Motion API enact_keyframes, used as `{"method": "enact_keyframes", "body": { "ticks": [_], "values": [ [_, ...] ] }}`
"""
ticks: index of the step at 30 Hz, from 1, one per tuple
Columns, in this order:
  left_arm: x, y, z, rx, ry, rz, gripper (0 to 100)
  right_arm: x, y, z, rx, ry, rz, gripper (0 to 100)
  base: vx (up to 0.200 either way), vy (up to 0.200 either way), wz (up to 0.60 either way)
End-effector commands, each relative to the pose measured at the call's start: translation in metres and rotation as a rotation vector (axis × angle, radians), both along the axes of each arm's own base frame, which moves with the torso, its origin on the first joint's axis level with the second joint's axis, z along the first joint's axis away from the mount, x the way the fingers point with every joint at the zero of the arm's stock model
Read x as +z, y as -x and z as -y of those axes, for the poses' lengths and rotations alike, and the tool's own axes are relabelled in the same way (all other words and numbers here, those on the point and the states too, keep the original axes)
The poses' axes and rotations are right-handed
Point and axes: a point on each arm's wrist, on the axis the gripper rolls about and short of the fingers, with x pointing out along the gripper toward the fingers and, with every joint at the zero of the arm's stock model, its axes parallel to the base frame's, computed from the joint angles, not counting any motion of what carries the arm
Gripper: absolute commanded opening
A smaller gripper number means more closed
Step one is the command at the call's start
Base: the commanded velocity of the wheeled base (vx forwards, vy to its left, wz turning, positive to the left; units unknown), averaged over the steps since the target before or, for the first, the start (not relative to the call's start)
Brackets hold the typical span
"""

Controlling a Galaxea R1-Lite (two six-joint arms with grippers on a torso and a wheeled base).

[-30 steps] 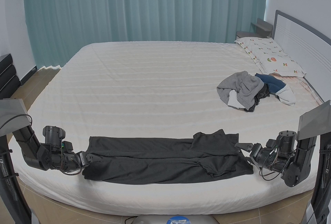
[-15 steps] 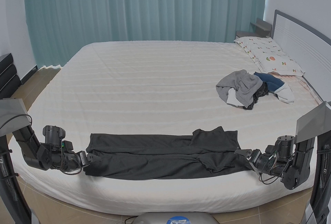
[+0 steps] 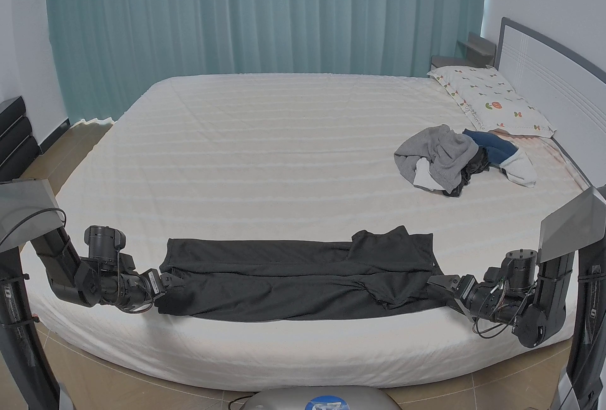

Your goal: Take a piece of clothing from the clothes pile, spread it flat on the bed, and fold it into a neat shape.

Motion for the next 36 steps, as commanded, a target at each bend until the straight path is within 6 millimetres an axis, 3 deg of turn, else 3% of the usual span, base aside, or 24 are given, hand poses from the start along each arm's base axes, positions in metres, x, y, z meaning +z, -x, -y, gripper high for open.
{"method": "enact_keyframes", "body": {
  "ticks": [1, 9, 10, 30, 31, 36],
  "values": [
    [-0.004, -0.001, 0.003, -0.010, 0.001, -0.011, 100, 0.000, 0.000, 0.000, 0.000, -0.001, 0.007, 100, 0.000, 0.000, 0.00],
    [-0.014, -0.003, 0.009, 0.004, -0.062, -0.035, 100, 0.001, 0.001, 0.000, 0.000, 0.000, 0.005, 100, 0.000, 0.000, 0.00],
    [-0.015, -0.002, 0.009, 0.006, -0.072, -0.038, 0, 0.001, 0.001, 0.000, 0.000, 0.000, 0.005, 100, 0.000, 0.000, 0.00],
    [-0.016, 0.004, -0.005, 0.014, -0.154, -0.050, 0, 0.000, 0.001, 0.000, -0.002, 0.002, 0.003, 100, 0.000, 0.000, 0.00],
    [-0.016, 0.004, -0.005, 0.014, -0.154, -0.050, 100, 0.000, 0.001, 0.000, -0.002, 0.002, 0.003, 100, 0.000, 0.000, 0.00],
    [-0.010, 0.005, -0.005, 0.016, -0.148, -0.034, 100, 0.002, 0.001, 0.001, -0.004, -0.002, 0.008, 100, 0.000, 0.000, 0.00]
  ]
}}
